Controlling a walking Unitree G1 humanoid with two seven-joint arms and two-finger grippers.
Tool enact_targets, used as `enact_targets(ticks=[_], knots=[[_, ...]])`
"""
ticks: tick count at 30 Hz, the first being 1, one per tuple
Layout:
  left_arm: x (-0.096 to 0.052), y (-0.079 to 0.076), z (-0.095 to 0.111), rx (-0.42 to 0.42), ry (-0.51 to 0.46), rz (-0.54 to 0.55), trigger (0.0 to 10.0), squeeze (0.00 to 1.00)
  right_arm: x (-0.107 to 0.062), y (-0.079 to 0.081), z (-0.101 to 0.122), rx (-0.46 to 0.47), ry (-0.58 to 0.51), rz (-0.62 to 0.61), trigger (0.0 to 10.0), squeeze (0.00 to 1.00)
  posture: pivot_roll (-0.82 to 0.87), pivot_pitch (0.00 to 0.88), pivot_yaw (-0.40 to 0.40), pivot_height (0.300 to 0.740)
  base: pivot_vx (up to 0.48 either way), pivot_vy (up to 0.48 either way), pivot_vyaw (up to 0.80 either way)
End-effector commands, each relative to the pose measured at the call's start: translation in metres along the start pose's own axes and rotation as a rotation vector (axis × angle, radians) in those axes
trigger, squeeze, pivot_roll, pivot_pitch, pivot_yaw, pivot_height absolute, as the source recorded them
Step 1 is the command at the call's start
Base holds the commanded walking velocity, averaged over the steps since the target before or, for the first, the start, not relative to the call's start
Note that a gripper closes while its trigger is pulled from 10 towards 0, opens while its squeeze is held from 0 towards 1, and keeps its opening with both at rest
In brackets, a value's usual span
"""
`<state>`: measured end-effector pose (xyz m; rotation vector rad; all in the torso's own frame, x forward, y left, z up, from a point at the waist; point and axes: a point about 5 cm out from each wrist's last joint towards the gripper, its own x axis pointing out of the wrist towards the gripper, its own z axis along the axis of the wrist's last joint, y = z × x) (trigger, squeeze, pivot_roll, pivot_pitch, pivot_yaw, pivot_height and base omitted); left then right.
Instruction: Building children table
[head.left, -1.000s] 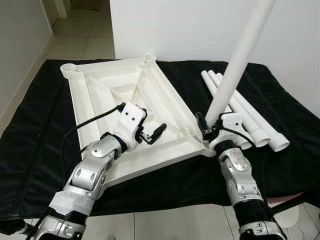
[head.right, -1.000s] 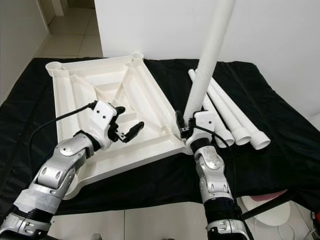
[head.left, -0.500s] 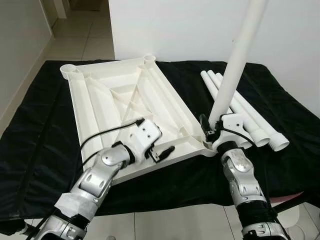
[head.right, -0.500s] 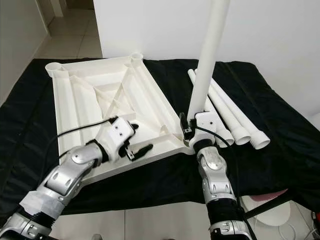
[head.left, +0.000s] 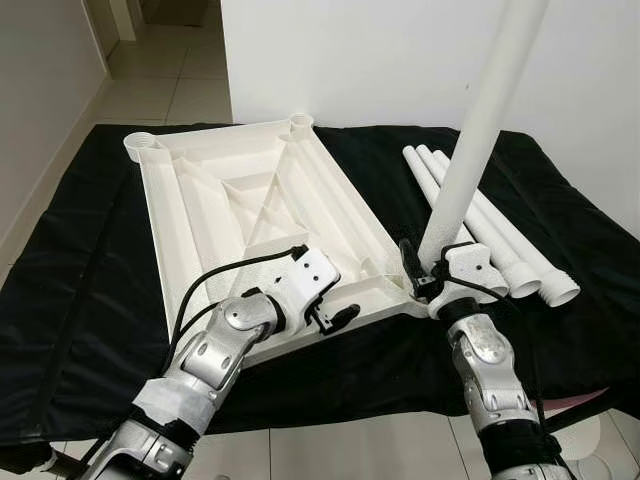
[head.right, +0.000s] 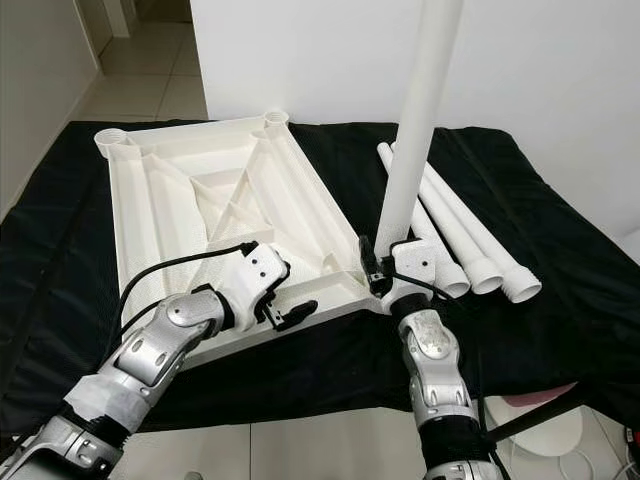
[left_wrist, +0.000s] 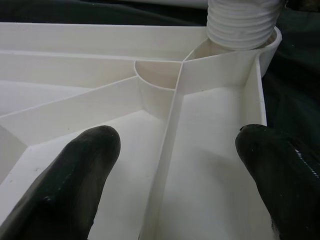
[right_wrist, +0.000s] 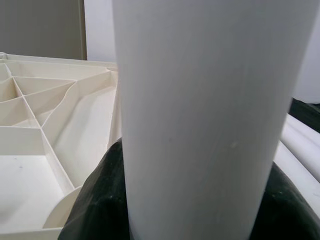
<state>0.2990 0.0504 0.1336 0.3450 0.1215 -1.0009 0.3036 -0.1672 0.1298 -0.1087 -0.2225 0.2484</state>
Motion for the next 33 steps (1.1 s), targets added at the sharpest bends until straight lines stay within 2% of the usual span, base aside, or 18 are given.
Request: enact_targets(ticks=[1, 4, 7, 10, 13, 14, 17, 21, 28, 33], knots=[[0.001, 0.002, -0.010, -0.012, 0.059, 0.057, 10.0, 0.00, -0.013, 0.004, -0.025, 0.018, 0.123, 0.026, 10.0, 0.00, 0.05, 0.070, -0.035, 0.740, 0.000, 0.000, 0.00], [0.003, 0.004, -0.010, -0.062, 0.064, 0.073, 10.0, 0.00, -0.013, 0.000, -0.024, 0.025, 0.118, 0.025, 10.0, 0.00, 0.05, 0.068, -0.035, 0.740, 0.000, 0.000, 0.00], [0.003, 0.004, -0.010, -0.069, 0.066, 0.075, 10.0, 0.00, -0.014, -0.001, -0.024, 0.025, 0.116, 0.027, 10.0, 0.00, 0.05, 0.068, -0.035, 0.740, 0.000, 0.000, 0.00], [0.005, 0.005, -0.005, -0.065, 0.049, 0.085, 10.0, 0.00, -0.014, -0.008, -0.022, 0.045, 0.101, 0.010, 10.0, 0.00, 0.05, 0.070, -0.035, 0.740, 0.000, 0.000, 0.00], [0.006, 0.004, -0.003, -0.066, 0.043, 0.075, 10.0, 0.00, -0.012, -0.016, -0.015, 0.061, 0.062, 0.019, 10.0, 0.00, 0.04, 0.064, -0.037, 0.740, 0.000, 0.000, 0.00], [0.007, 0.002, 0.002, -0.084, 0.018, 0.054, 10.0, 0.00, -0.013, -0.020, -0.008, 0.081, 0.016, 0.056, 10.0, 0.00, 0.04, 0.066, -0.038, 0.740, 0.000, 0.000, 0.00], [0.005, 0.000, 0.007, -0.120, -0.011, 0.024, 10.0, 0.00, -0.015, -0.022, -0.005, 0.088, -0.008, 0.073, 10.0, 0.00, 0.04, 0.070, -0.037, 0.740, 0.000, 0.000, 0.00], [0.000, -0.003, 0.006, -0.118, -0.009, -0.007, 10.0, 0.00, -0.017, -0.020, -0.004, 0.085, -0.017, 0.096, 10.0, 0.00, 0.04, 0.077, -0.039, 0.740, 0.000, 0.000, 0.00], [-0.007, 0.000, 0.007, -0.129, -0.020, 0.001, 10.0, 0.00, -0.023, -0.021, -0.007, 0.077, -0.006, 0.111, 10.0, 0.00, 0.05, 0.085, -0.042, 0.740, 0.000, 0.000, 0.00], [-0.010, 0.004, 0.010, -0.129, -0.028, 0.017, 10.0, 0.00, -0.030, -0.028, -0.013, 0.062, 0.032, 0.094, 10.0, 0.00, 0.05, 0.088, -0.043, 0.740, 0.000, 0.000, 0.00]])
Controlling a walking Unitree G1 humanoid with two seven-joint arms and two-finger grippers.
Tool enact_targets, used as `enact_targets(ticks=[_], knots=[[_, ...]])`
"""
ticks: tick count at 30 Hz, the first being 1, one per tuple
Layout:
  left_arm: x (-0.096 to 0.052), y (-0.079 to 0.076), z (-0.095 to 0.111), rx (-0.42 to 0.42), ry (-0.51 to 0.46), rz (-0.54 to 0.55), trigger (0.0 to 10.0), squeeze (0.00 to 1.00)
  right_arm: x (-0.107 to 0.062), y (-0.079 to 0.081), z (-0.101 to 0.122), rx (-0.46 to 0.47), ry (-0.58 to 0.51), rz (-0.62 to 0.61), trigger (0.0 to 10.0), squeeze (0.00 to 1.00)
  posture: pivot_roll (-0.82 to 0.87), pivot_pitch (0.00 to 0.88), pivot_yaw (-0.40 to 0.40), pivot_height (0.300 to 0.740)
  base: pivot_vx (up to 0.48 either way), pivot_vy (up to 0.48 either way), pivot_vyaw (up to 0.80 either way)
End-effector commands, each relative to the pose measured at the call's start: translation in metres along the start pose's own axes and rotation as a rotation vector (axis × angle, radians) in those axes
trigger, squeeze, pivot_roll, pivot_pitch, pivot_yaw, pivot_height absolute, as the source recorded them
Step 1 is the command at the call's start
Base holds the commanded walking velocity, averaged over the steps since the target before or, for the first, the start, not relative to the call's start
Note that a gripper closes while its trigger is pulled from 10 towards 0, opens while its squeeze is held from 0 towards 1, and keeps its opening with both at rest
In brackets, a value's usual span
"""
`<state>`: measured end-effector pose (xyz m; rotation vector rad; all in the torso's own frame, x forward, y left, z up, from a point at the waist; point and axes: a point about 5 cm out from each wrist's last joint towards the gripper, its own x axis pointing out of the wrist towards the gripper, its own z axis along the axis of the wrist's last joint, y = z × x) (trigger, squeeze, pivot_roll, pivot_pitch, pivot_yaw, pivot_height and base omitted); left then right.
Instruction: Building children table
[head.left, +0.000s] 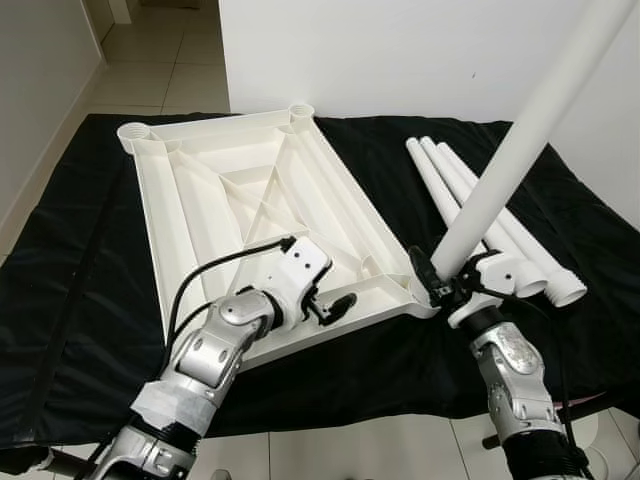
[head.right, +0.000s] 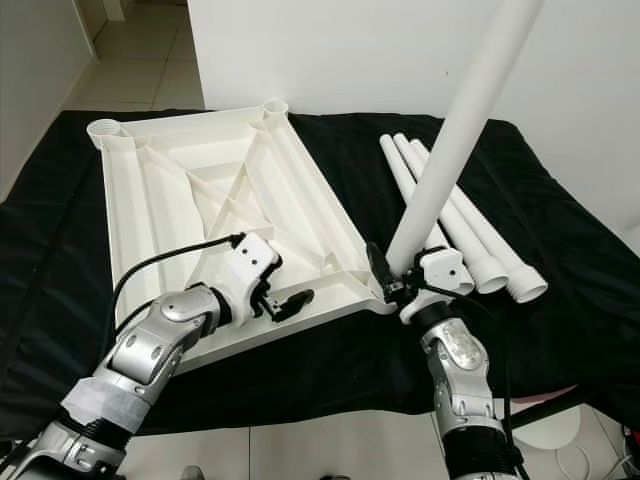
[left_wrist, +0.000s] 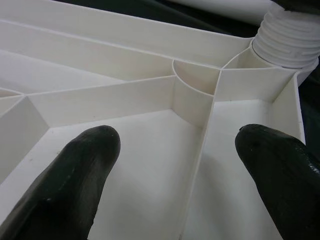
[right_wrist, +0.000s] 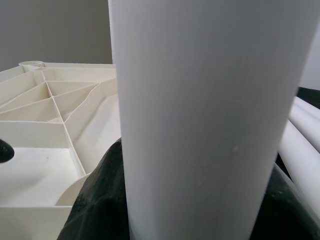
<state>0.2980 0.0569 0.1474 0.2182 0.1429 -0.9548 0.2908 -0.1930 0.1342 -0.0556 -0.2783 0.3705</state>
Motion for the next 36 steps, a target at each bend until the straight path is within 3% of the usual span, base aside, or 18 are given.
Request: enact_targets(ticks=[1, 7, 8, 14, 18, 23, 24, 29, 36], knots=[[-0.001, -0.002, -0.001, -0.008, 0.008, -0.022, 10.0, 0.00, -0.014, -0.006, -0.017, 0.010, 0.101, -0.022, 10.0, 0.00, 0.05, 0.088, -0.043, 0.740, 0.000, 0.000, 0.00], [-0.001, 0.000, 0.001, -0.005, 0.008, -0.012, 10.0, 0.00, -0.013, -0.004, -0.017, -0.020, 0.106, 0.005, 10.0, 0.00, 0.04, 0.091, -0.034, 0.740, 0.000, 0.000, 0.00], [-0.001, 0.003, 0.003, -0.002, 0.004, -0.001, 10.0, 0.00, -0.011, 0.001, -0.014, -0.062, 0.098, 0.064, 10.0, 0.00, 0.04, 0.091, -0.034, 0.740, 0.000, 0.000, 0.00], [-0.003, 0.007, 0.006, 0.000, -0.003, 0.015, 10.0, 0.00, -0.016, 0.007, -0.021, -0.144, 0.131, 0.149, 10.0, 0.00, 0.04, 0.089, -0.035, 0.740, 0.000, 0.000, 0.00], [-0.004, 0.008, 0.007, 0.001, -0.008, 0.027, 10.0, 0.00, -0.021, 0.009, -0.029, -0.128, 0.163, 0.152, 10.0, 0.00, 0.05, 0.090, -0.036, 0.740, 0.000, 0.000, 0.00], [-0.005, 0.008, 0.007, 0.002, -0.010, 0.030, 10.0, 0.00, -0.024, 0.009, -0.037, -0.018, 0.185, 0.102, 10.0, 0.00, 0.05, 0.095, -0.037, 0.740, 0.000, 0.000, 0.00], [-0.005, 0.008, 0.008, 0.002, -0.011, 0.033, 10.0, 0.00, -0.026, 0.007, -0.041, 0.076, 0.189, 0.042, 10.0, 0.00, 0.05, 0.097, -0.036, 0.740, 0.000, 0.000, 0.00], [-0.005, 0.009, 0.008, 0.005, -0.011, 0.039, 10.0, 0.00, -0.030, 0.007, -0.049, 0.180, 0.194, -0.032, 10.0, 0.00, 0.05, 0.099, -0.035, 0.740, 0.000, 0.000, 0.00], [-0.005, 0.010, 0.009, 0.007, -0.013, 0.044, 10.0, 0.00, -0.031, 0.012, -0.053, 0.193, 0.198, -0.027, 10.0, 0.00, 0.04, 0.098, -0.033, 0.740, 0.000, 0.000, 0.00]])
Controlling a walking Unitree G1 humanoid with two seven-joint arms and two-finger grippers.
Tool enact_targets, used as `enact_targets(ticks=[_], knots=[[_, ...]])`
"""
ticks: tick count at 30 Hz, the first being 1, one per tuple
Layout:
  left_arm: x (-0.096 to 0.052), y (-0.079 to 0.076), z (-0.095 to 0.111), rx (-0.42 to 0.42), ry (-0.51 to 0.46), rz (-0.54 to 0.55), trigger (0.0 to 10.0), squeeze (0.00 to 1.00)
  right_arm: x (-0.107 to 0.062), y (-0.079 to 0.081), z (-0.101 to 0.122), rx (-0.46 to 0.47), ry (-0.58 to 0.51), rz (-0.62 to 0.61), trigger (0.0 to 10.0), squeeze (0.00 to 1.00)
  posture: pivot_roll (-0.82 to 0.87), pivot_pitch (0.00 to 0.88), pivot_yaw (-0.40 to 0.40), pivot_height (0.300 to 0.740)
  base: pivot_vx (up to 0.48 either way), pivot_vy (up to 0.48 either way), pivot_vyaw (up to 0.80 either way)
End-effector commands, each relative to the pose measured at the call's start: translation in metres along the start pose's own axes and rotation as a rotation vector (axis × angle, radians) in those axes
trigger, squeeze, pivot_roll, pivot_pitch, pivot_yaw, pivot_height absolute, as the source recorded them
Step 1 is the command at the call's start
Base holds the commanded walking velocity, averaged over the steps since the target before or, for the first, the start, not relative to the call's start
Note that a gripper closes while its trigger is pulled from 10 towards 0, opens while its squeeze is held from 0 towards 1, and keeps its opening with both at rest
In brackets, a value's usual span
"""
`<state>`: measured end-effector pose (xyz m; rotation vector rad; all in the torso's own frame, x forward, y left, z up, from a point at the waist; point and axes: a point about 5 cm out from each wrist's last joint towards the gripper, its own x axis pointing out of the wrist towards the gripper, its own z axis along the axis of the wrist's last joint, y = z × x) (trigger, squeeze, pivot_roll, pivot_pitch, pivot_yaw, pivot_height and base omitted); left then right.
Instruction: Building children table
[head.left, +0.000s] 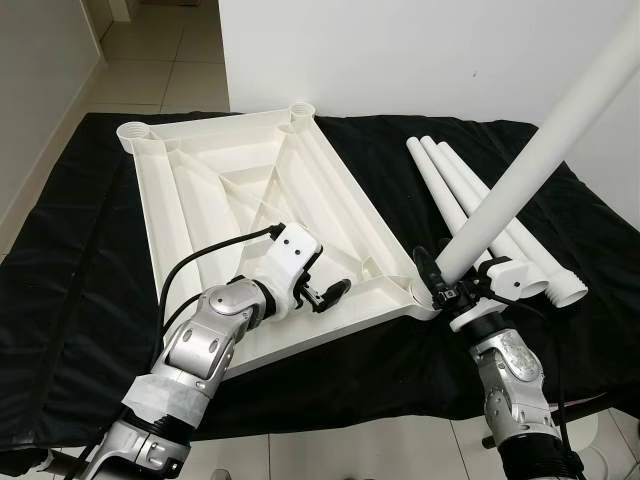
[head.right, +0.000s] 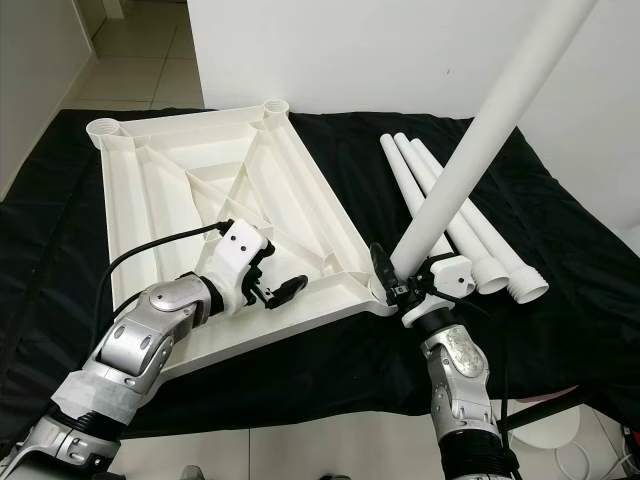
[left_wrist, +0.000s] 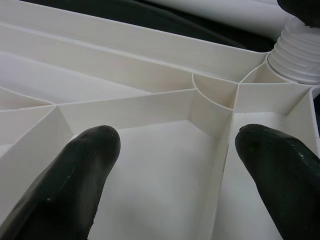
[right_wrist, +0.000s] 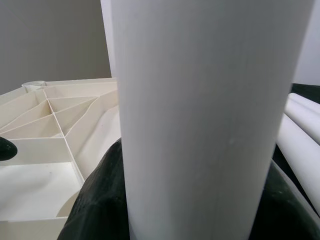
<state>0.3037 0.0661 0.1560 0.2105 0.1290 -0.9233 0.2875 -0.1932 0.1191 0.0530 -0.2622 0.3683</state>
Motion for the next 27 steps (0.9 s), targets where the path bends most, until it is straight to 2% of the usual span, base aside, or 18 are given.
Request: enact_targets(ticks=[1, 7, 9, 10, 12, 17, 18, 19, 21, 22, 27], knots=[[0.001, 0.000, 0.003, 0.012, -0.001, 0.012, 10.0, 0.00, -0.022, 0.004, -0.040, 0.096, 0.208, -0.027, 10.0, 0.00, 0.05, 0.096, -0.032, 0.740, 0.000, 0.000, 0.00], [0.001, 0.000, 0.003, 0.012, -0.002, 0.013, 10.0, 0.00, -0.019, 0.002, -0.041, 0.128, 0.234, -0.047, 10.0, 0.00, 0.05, 0.097, -0.034, 0.740, 0.000, 0.000, 0.00], [0.000, 0.001, 0.004, 0.014, -0.004, 0.017, 10.0, 0.00, -0.012, -0.001, -0.047, 0.177, 0.304, -0.112, 10.0, 0.00, 0.05, 0.093, -0.035, 0.740, 0.000, 0.000, 0.00], [0.000, 0.001, 0.004, 0.014, -0.004, 0.017, 10.0, 0.00, -0.012, -0.001, -0.047, 0.177, 0.304, -0.112, 10.0, 0.00, 0.05, 0.093, -0.035, 0.740, 0.000, 0.000, 0.00], [0.001, 0.001, 0.005, 0.017, -0.006, 0.020, 10.0, 0.00, -0.008, -0.002, -0.050, 0.241, 0.331, -0.159, 10.0, 0.00, 0.05, 0.089, -0.038, 0.740, 0.000, 0.000, 0.00], [0.001, 0.002, 0.005, 0.017, -0.010, 0.023, 10.0, 0.00, -0.005, 0.001, -0.050, 0.259, 0.334, -0.153, 10.0, 0.00, 0.05, 0.087, -0.040, 0.740, 0.000, 0.000, 0.00], [0.001, 0.001, 0.005, 0.017, -0.011, 0.026, 10.0, 0.00, -0.007, 0.007, -0.050, 0.150, 0.334, -0.091, 10.0, 0.00, 0.05, 0.082, -0.044, 0.740, 0.000, 0.000, 0.00], [0.001, 0.001, 0.005, 0.017, -0.011, 0.026, 10.0, 0.00, -0.007, 0.007, -0.050, 0.150, 0.334, -0.091, 10.0, 0.00, 0.05, 0.082, -0.044, 0.740, 0.000, 0.000, 0.00], [0.001, 0.001, 0.005, 0.017, -0.014, 0.028, 10.0, 0.00, -0.011, 0.018, -0.049, 0.015, 0.317, 0.006, 10.0, 0.00, 0.05, 0.081, -0.048, 0.740, 0.000, 0.000, 0.00], [0.001, 0.001, 0.005, 0.016, -0.015, 0.029, 10.0, 0.00, -0.012, 0.021, -0.049, -0.013, 0.306, 0.033, 10.0, 0.00, 0.05, 0.081, -0.048, 0.740, 0.000, 0.000, 0.00], [0.001, 0.001, 0.005, 0.018, -0.016, 0.031, 10.0, 0.00, -0.016, 0.023, -0.051, -0.006, 0.317, 0.049, 10.0, 0.00, 0.05, 0.081, -0.048, 0.740, 0.000, 0.000, 0.00]])
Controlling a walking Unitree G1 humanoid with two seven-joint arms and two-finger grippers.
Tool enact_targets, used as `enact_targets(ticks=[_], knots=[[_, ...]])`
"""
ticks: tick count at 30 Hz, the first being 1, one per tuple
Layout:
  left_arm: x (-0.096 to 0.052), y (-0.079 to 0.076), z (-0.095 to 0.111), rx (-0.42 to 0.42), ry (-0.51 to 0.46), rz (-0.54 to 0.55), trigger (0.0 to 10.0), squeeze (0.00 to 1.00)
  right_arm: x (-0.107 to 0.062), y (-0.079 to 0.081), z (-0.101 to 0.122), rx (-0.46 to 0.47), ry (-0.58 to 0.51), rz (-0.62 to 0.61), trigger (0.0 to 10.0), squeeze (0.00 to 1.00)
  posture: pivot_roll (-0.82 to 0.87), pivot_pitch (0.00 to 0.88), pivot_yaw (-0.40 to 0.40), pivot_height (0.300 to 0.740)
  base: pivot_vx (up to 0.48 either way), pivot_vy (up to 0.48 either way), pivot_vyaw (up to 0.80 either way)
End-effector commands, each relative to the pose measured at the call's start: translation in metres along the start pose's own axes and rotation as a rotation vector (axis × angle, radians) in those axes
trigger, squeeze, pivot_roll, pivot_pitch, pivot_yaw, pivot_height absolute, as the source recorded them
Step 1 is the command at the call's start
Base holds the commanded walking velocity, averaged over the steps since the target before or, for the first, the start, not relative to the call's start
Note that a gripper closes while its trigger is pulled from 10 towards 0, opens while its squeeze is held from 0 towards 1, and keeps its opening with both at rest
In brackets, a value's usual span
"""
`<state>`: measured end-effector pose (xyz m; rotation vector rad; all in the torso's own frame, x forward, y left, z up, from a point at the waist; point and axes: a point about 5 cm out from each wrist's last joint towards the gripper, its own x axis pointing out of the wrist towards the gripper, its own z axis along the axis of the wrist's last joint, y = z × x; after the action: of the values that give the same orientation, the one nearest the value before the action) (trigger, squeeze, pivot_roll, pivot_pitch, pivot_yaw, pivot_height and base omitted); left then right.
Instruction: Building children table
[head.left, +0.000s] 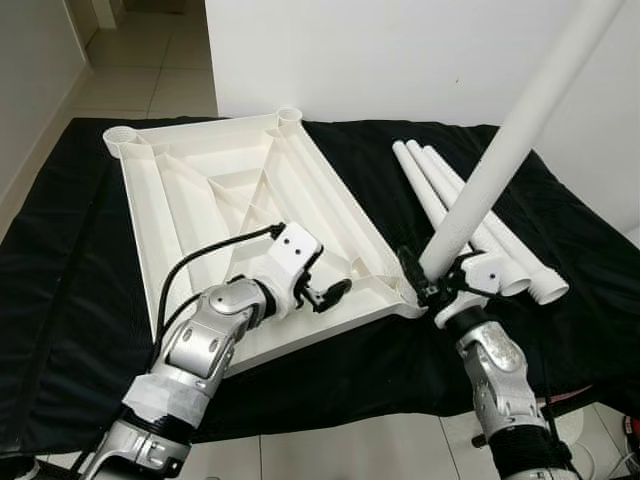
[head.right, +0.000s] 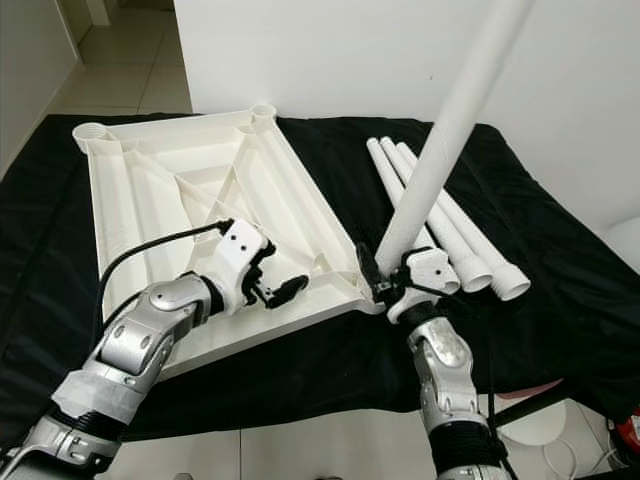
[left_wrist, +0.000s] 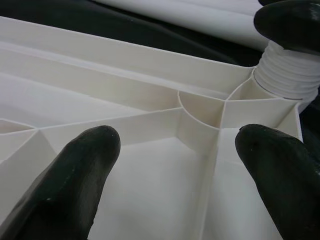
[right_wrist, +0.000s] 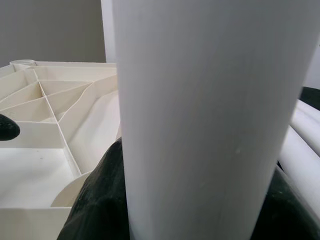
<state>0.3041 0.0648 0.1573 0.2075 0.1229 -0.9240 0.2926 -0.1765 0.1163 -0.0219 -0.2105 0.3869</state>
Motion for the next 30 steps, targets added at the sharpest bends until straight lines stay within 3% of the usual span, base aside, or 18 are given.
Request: enact_targets(ticks=[1, 7, 10, 11, 13, 14, 18, 30], knots=[[0.001, 0.002, 0.004, 0.017, -0.012, 0.033, 10.0, 0.00, -0.027, 0.011, -0.048, 0.049, 0.254, 0.023, 10.0, 0.00, 0.05, 0.072, -0.050, 0.740, 0.000, 0.000, 0.00], [0.001, 0.002, 0.005, 0.016, -0.016, 0.036, 10.0, 0.00, -0.035, 0.008, -0.050, 0.049, 0.251, -0.001, 10.0, 0.00, 0.05, 0.072, -0.050, 0.740, 0.000, 0.000, 0.00], [0.002, 0.003, 0.006, 0.018, -0.020, 0.038, 10.0, 0.00, -0.040, 0.009, -0.048, 0.011, 0.207, 0.008, 10.0, 0.00, 0.04, 0.064, -0.051, 0.740, 0.000, 0.000, 0.00], [0.002, 0.003, 0.006, 0.019, -0.022, 0.039, 10.0, 0.00, -0.045, 0.011, -0.048, -0.053, 0.186, 0.020, 10.0, 0.00, 0.04, 0.063, -0.049, 0.740, 0.000, 0.000, 0.00], [0.002, 0.003, 0.006, 0.019, -0.022, 0.039, 10.0, 0.00, -0.045, 0.011, -0.048, -0.053, 0.186, 0.020, 10.0, 0.00, 0.04, 0.063, -0.049, 0.740, 0.000, 0.000, 0.00], [0.001, 0.004, 0.006, 0.022, -0.023, 0.042, 10.0, 0.00, -0.054, 0.014, -0.053, -0.106, 0.183, 0.029, 10.0, 0.00, 0.04, 0.064, -0.048, 0.740, 0.000, 0.000, 0.00], [0.001, 0.004, 0.006, 0.023, -0.023, 0.043, 10.0, 0.00, -0.057, 0.015, -0.057, -0.111, 0.190, 0.020, 10.0, 0.00, 0.05, 0.063, -0.048, 0.740, 0.000, 0.000, 0.00], [0.001, 0.004, 0.008, 0.036, -0.023, 0.040, 10.0, 0.00, -0.049, 0.012, -0.065, 0.136, 0.204, -0.077, 10.0, 0.00, 0.05, 0.058, -0.040, 0.740, 0.000, 0.000, 0.00]])
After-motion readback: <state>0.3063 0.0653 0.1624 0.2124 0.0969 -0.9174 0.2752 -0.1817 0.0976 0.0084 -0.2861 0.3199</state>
